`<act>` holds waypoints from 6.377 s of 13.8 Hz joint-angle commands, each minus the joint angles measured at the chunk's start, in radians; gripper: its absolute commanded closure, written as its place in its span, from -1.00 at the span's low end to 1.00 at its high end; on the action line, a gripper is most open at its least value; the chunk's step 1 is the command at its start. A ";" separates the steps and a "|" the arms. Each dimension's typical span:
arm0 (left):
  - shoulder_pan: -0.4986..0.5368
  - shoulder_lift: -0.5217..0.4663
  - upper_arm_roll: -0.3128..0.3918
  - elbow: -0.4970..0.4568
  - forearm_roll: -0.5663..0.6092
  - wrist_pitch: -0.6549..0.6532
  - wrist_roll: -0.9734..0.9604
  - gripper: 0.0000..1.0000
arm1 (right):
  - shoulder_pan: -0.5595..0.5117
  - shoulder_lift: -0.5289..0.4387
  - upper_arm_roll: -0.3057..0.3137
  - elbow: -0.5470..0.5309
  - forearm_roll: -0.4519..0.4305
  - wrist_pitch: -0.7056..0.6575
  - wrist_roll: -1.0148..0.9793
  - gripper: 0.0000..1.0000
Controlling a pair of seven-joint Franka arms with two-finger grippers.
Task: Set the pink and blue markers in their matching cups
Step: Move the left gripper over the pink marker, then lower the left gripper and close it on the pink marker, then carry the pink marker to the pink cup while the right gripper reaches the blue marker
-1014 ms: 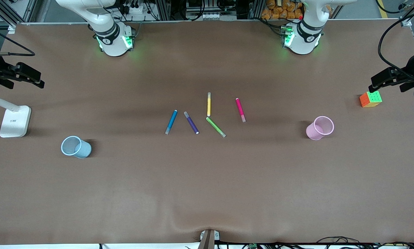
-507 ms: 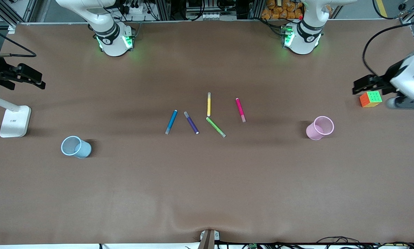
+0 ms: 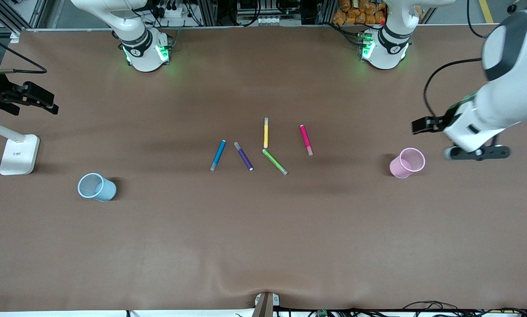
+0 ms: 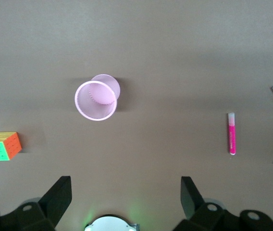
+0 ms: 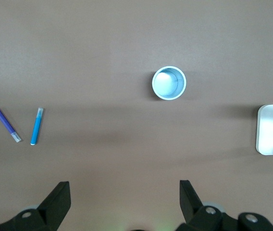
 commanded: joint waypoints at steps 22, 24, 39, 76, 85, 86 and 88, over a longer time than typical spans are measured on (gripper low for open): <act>-0.402 0.347 -0.010 -0.279 0.008 0.752 -0.685 -1.00 | 0.007 0.004 -0.002 -0.007 -0.006 0.008 0.003 -1.00; -0.408 0.364 -0.010 -0.306 0.008 0.819 -0.690 -1.00 | 0.007 0.004 -0.002 -0.007 -0.006 0.008 0.003 -1.00; -0.453 0.359 -0.008 -0.381 0.022 0.853 -0.783 0.22 | 0.007 0.004 -0.002 -0.007 -0.005 0.006 0.003 -1.00; 0.006 -0.150 -0.013 -0.649 0.692 0.983 -0.496 1.00 | 0.500 0.547 -0.005 -0.124 0.092 0.549 0.588 -1.00; 0.145 -0.107 -0.013 -0.751 0.842 1.278 -0.461 1.00 | 0.539 0.580 -0.003 -0.371 0.092 0.919 0.644 -1.00; 0.167 -0.092 -0.013 -0.751 0.848 1.303 -0.460 1.00 | 0.541 0.582 -0.003 -0.381 0.092 0.937 0.646 -1.00; 0.179 -0.072 -0.013 -0.754 0.850 1.333 -0.460 1.00 | 0.553 0.588 -0.003 -0.401 0.093 0.971 0.646 -1.00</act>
